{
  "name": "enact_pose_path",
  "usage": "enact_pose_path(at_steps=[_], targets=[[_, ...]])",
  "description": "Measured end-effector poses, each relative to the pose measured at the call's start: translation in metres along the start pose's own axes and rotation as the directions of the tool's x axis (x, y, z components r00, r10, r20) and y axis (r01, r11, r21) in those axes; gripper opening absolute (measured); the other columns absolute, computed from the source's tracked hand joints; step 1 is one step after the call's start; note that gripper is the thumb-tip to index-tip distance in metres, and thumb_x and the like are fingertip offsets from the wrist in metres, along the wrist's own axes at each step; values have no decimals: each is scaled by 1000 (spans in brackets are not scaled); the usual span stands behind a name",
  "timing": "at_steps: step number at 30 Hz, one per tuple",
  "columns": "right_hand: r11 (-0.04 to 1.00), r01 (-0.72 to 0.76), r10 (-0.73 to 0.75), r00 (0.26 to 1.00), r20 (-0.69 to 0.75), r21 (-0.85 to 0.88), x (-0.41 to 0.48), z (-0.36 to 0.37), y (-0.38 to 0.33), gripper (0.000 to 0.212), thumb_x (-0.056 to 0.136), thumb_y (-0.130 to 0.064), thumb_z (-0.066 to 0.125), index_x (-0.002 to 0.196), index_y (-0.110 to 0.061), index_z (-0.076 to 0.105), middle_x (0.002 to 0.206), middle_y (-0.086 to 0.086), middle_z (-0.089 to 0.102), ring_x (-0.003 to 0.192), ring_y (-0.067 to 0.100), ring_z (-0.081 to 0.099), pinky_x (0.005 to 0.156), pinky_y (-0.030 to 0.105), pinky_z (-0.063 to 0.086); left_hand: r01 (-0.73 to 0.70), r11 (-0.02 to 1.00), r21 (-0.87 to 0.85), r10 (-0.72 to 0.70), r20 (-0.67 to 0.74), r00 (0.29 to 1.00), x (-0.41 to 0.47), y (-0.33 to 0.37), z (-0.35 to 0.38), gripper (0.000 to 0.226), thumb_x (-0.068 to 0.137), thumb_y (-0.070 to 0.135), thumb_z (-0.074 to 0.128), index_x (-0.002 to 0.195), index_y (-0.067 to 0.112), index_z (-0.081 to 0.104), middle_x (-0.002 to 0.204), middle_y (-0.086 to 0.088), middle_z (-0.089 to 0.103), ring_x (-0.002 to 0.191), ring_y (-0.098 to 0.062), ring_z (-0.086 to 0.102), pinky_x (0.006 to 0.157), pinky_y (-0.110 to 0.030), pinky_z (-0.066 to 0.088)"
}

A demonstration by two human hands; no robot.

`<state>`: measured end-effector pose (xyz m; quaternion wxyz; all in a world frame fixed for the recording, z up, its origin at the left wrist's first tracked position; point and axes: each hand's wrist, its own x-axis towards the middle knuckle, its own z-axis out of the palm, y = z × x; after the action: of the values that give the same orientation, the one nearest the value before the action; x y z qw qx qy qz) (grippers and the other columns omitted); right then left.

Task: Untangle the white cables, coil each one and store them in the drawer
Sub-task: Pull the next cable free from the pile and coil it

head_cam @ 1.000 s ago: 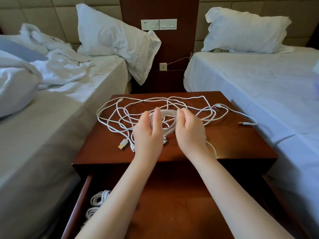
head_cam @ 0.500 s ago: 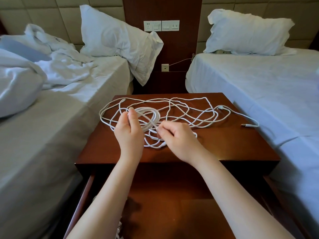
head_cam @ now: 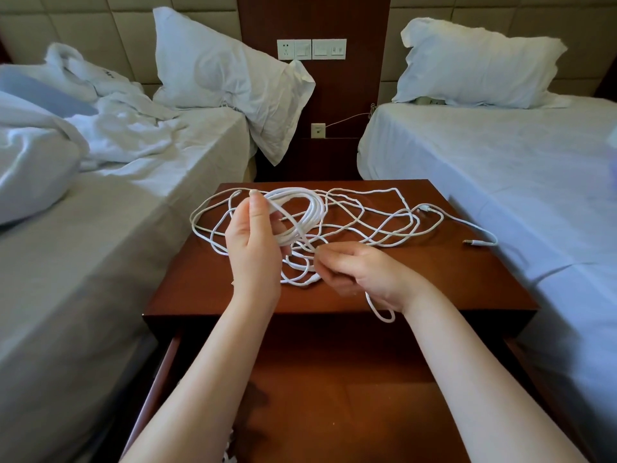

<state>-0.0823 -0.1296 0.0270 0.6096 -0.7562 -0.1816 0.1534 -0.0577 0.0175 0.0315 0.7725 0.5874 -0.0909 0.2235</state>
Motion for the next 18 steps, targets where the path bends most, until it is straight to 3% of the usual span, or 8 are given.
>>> enact_pose_path(at_steps=[5, 8, 10, 12, 14, 18], targets=[[1000, -16, 16, 1000, -12, -16, -7, -17, 12, 36, 92, -44, 51, 66, -19, 46, 59, -3, 33, 52, 10, 25, 49, 16, 25, 203, 966, -163, -158, 251, 955, -3, 17, 4, 47, 101, 35, 40, 60, 29, 63, 50, 9, 42, 43, -5, 37, 45, -23, 31], [998, 1, 8, 989, -150, 58, -6, -25, 23, 36, 96, -38, 52, 69, -14, 49, 54, -3, 36, 47, 9, 30, 50, 14, 34, 137, 990, -43, -106, 433, 895, -10, 22, 6, 37, 98, 33, 42, 69, 20, 59, 45, 8, 44, 35, -5, 37, 37, -18, 27], [998, 9, 8, 970, -243, 69, -5, -28, 24, 33, 95, -32, 55, 82, -2, 60, 61, 6, 47, 52, 14, 44, 56, 15, 44, 116, 991, 61, -131, 524, 842, -16, 23, 9, 33, 99, 26, 39, 75, 11, 54, 43, 7, 43, 34, -5, 36, 33, -16, 28], [995, 35, -4, 948, -318, 90, -7, -30, 20, 36, 97, -29, 53, 96, 7, 60, 66, 6, 54, 59, 12, 51, 62, 15, 48, 73, 986, 153, -152, 614, 775, -21, 22, 10, 33, 100, 23, 38, 76, 10, 56, 45, 5, 46, 35, -6, 38, 35, -15, 30], [991, 88, -47, 928, -369, 96, -11, -33, 15, 40, 99, -31, 48, 90, 6, 58, 60, -1, 52, 54, 6, 50, 61, 16, 45, 29, 975, 220, -173, 671, 721, -23, 21, 10, 33, 100, 24, 40, 75, 13, 59, 49, 4, 48, 37, -7, 40, 38, -14, 32], [979, 189, -129, 863, -489, 74, -14, -33, 8, 43, 100, -29, 47, 59, -16, 50, 55, 1, 44, 52, 12, 42, 57, 21, 42, -1, 949, 315, -237, 714, 659, -27, 20, 13, 33, 99, 26, 42, 80, 8, 62, 54, 0, 50, 40, -7, 43, 41, -14, 35]])
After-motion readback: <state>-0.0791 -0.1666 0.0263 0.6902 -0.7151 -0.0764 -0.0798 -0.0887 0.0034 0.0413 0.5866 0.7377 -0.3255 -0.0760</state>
